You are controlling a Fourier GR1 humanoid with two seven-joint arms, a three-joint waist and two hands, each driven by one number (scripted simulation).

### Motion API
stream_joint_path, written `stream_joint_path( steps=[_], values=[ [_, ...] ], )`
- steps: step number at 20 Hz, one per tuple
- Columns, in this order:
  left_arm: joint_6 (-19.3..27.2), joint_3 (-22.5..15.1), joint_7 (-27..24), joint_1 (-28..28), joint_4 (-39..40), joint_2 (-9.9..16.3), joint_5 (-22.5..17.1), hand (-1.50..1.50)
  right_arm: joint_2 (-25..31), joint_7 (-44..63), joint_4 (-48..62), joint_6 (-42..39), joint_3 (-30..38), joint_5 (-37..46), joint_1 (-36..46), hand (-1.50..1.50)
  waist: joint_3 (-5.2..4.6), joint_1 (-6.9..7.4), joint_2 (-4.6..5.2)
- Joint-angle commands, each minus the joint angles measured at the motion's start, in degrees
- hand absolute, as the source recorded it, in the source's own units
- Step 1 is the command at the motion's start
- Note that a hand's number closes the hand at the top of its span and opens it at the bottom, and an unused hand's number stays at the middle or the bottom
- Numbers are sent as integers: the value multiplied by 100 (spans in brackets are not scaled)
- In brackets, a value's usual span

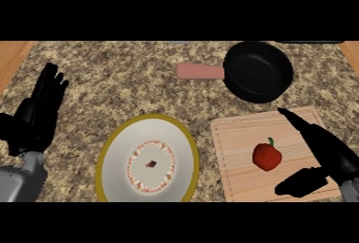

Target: Pick the bell pepper from the cutting board and place it in the pot

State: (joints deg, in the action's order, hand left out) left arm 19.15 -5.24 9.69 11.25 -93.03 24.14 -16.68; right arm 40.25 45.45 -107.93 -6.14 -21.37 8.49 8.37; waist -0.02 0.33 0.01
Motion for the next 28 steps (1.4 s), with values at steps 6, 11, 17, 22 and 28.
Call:
stream_joint_path(
  steps=[6,11,17,22,28],
  values=[
    [-258,367,338,109,-93,-126,94,0,-592,294,625,-503,38,822,77,-150,3,-25,-4],
    [-360,420,173,-51,-11,-480,452,0,-1103,-80,698,-586,225,1346,-177,-150,2,-40,-4],
    [-658,672,397,-269,-408,-398,413,0,-1512,-388,1327,-527,233,1897,-161,-150,3,-17,-4],
    [-972,923,-27,-26,245,-586,490,0,-1653,-488,1444,-777,556,2126,-249,-150,2,-41,-2],
    [-763,683,204,-88,-47,-773,764,0,-1785,-1353,1961,-730,91,2525,-316,150,3,-32,-3]
  ],
)
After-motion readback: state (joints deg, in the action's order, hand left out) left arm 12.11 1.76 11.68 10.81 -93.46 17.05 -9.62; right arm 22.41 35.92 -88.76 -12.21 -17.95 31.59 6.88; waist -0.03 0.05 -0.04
